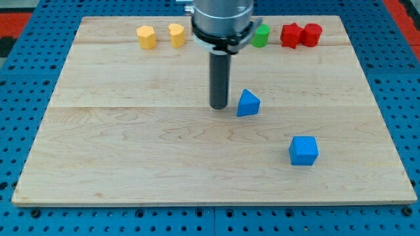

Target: Move the red star close to the bottom left of the red circle

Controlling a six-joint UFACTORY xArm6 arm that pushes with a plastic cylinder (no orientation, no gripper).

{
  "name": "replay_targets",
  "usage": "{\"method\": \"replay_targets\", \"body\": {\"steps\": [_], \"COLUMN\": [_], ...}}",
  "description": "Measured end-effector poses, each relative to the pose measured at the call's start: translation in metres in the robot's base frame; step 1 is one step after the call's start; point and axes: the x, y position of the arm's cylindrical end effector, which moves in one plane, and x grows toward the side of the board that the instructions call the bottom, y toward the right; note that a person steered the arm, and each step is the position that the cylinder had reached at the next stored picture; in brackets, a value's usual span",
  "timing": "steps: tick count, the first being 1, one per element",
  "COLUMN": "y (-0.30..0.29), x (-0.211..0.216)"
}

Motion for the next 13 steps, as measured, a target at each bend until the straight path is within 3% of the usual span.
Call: {"method": "replay_targets", "body": {"steps": [1,3,4,5,7,9,10,13], "y": [0.016,0.125,0.142,0.133,0.237,0.269,0.251,0.068], "x": [-0.010,0.041,0.054,0.009,-0.067,-0.156,-0.189,-0.189]}}
